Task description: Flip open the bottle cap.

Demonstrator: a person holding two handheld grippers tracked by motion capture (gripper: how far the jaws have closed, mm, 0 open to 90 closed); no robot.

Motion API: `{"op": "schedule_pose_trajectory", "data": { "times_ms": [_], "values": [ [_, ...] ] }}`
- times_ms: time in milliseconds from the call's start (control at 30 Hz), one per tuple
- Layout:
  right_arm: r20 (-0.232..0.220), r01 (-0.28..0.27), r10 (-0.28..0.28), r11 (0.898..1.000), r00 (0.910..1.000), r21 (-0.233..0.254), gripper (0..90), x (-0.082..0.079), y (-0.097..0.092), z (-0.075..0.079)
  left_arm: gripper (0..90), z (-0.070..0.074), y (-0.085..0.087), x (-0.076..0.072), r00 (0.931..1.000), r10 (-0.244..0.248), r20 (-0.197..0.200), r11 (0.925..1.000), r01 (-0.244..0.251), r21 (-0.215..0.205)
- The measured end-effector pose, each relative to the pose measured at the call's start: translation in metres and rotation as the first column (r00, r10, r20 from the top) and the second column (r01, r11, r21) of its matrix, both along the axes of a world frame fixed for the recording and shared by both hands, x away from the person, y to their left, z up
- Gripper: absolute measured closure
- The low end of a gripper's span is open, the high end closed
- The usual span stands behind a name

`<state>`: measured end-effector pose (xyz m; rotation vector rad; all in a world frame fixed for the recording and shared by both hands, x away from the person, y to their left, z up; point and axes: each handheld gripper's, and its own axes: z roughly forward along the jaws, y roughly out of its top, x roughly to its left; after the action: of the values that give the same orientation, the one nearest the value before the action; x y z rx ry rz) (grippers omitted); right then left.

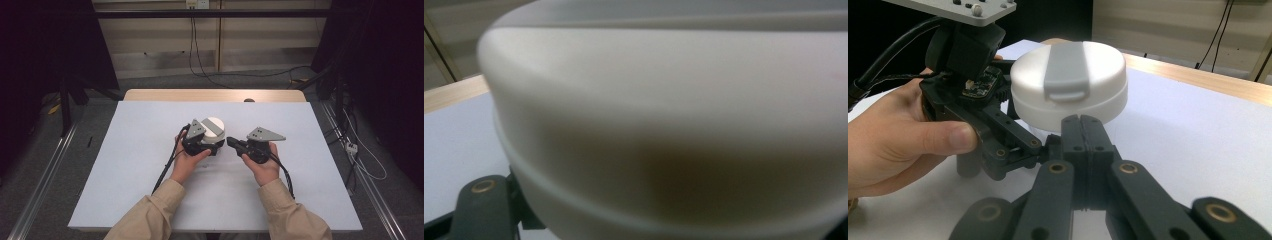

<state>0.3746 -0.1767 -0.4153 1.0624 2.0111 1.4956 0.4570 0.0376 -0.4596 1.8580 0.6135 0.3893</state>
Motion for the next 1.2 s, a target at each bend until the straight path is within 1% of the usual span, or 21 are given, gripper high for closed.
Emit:
{"op": "schedule_pose_trajectory", "data": {
  "times_ms": [100, 200, 367, 567, 767, 1033, 1133, 1200],
  "values": [
    [-0.001, -0.001, 0.001, 1.000, 1.0000, 0.001, 90.0, 0.001, 0.001, 0.000, 18.5, 0.000, 0.000, 0.000, 1.0000, 0.001, -0.001, 1.0000, -0.001, 0.000],
    [-0.002, 0.000, 0.000, 1.000, 1.0000, -0.010, 90.0, 0.003, 0.003, 0.000, 18.5, 0.000, 0.000, 0.000, 1.0000, 0.001, -0.002, 1.0000, -0.001, 0.000],
    [-0.003, 0.000, 0.000, 1.000, 1.0000, -0.010, 90.0, 0.005, 0.004, 0.000, 18.5, 0.000, 0.000, 0.000, 1.0000, -0.001, 0.000, 1.0000, 0.001, 0.009],
    [-0.002, -0.005, 0.005, 1.000, 1.0000, -0.026, 90.0, 0.008, 0.008, 0.001, 18.5, 0.000, 0.000, 0.000, 1.0000, 0.000, -0.003, 1.0000, 0.000, 0.007],
    [-0.011, -0.005, 0.004, 0.999, 0.9999, -0.038, 90.0, 0.011, 0.012, 0.000, 18.5, -0.001, 0.000, 0.000, 1.0000, 0.001, -0.004, 1.0000, -0.001, 0.008],
    [-0.004, -0.008, 0.008, 0.999, 1.0000, -0.035, 90.0, 0.012, 0.013, 0.002, 18.5, -0.001, -0.001, 0.000, 1.0000, 0.003, -0.004, 1.0000, -0.003, 0.007],
    [0.002, -0.011, 0.011, 1.000, 0.9999, -0.029, 90.0, 0.012, 0.014, 0.004, 18.5, -0.001, -0.001, -0.001, 1.0000, 0.009, -0.001, 0.9999, -0.009, 0.010],
    [0.009, -0.010, 0.010, 1.000, 0.9999, -0.021, 90.0, 0.012, 0.014, 0.006, 18.6, -0.001, 0.000, 0.000, 1.0000, 0.003, 0.000, 0.9999, -0.003, 0.013]
  ]
}}
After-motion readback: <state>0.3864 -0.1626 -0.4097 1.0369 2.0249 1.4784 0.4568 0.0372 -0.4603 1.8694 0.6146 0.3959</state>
